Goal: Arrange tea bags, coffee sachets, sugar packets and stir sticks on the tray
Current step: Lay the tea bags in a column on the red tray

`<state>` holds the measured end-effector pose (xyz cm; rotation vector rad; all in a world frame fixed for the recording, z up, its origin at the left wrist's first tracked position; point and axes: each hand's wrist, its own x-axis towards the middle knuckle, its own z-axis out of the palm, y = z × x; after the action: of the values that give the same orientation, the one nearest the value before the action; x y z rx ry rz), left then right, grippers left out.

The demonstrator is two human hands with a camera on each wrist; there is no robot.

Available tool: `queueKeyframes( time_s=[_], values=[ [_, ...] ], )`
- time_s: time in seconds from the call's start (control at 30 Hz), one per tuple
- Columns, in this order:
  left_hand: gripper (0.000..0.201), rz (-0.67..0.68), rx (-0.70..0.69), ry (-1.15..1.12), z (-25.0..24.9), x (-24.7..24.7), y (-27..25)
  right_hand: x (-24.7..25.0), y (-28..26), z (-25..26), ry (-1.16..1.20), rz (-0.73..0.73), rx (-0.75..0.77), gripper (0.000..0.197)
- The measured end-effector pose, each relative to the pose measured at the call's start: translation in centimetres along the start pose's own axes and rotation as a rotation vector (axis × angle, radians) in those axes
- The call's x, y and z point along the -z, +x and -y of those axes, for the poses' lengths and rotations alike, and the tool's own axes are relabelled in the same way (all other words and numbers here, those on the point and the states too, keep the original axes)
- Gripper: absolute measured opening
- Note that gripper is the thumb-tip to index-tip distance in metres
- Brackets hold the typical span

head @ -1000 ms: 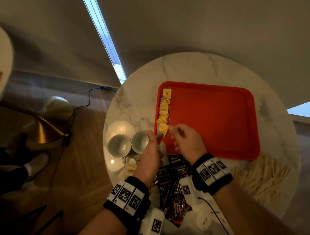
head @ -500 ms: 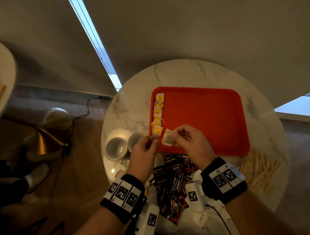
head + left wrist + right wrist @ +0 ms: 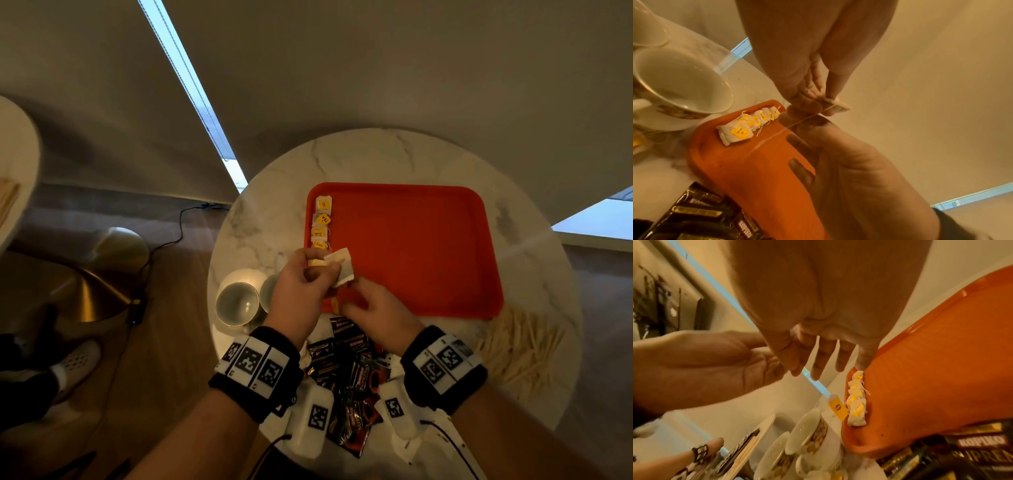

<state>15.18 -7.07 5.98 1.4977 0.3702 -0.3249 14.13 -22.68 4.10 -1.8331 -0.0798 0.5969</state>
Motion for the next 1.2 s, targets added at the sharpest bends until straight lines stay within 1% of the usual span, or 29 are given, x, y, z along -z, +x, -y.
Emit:
queueKeyframes(
  time_s=[0.03, 0.1, 0.2, 0.23, 0.33, 0.43, 0.47, 0.5, 0.57, 0.63, 0.73, 0.83, 0.93, 1.07, 1.2],
  values=[
    [0.024, -0.013, -0.002, -0.020, 0.1, 0.0, 0.0, -0.4, -0.2, -0.1, 0.001, 0.010, 0.018, 0.025],
    [0.025, -0.030, -0.027, -0.020, 0.1, 0.3, 0.0, -0.6, -0.5, -0.1, 0.045, -0.037, 0.040, 0.015],
    [0.010, -0.025, -0.031, 0.005, -0.1, 0.8, 0.0, -0.3, -0.6, 0.3, 0.123, -0.092, 0.052, 0.011],
    [0.009, -0.009, -0.008, -0.012, -0.2, 0.8, -0.1, -0.3, -0.7, 0.5, 0.131, -0.093, 0.057, 0.011],
    [0.021, 0.079, 0.076, -0.101, -0.7, 0.9, -0.2, 0.1, -0.8, 1.1, 0.103, -0.110, 0.076, 0.013],
    [0.036, 0.149, 0.061, -0.102, -0.3, 1.2, -0.3, 0.5, -0.8, 1.3, 0.109, -0.140, 0.074, 0.014],
    [0.038, 0.155, 0.050, -0.085, -0.2, 1.3, -0.3, 0.6, -0.8, 1.3, 0.113, -0.144, 0.074, 0.013],
    [0.037, 0.153, 0.032, -0.064, 0.0, 1.2, -0.3, 0.6, -0.8, 1.3, 0.113, -0.146, 0.072, 0.013],
    [0.027, 0.118, -0.004, -0.005, 0.1, 1.2, -0.3, 0.6, -0.9, 1.4, 0.128, -0.142, 0.061, 0.013],
    [0.019, 0.076, -0.016, 0.004, -0.2, 1.0, -0.4, 0.6, -1.1, 1.4, 0.134, -0.121, 0.040, 0.014],
    [0.021, 0.029, -0.021, -0.022, -0.4, 0.7, -0.2, 0.4, -1.4, 0.8, 0.108, -0.062, 0.017, 0.016],
    [0.023, -0.054, -0.062, -0.048, -0.5, 0.7, 0.1, 0.2, -1.7, -0.1, 0.011, -0.020, -0.004, 0.019],
    [0.027, -0.010, -0.016, -0.138, -0.5, 0.8, -0.1, 0.2, -1.7, -0.8, 0.055, -0.012, -0.042, 0.019],
    [0.024, 0.039, 0.047, -0.178, -0.4, 0.8, -0.4, 0.6, -1.4, -0.6, 0.212, -0.055, -0.093, 0.013],
    [0.025, 0.060, 0.068, -0.161, 0.0, 0.6, -0.7, 1.7, -1.1, -0.2, 0.204, -0.127, -0.065, 0.015]
  ],
)
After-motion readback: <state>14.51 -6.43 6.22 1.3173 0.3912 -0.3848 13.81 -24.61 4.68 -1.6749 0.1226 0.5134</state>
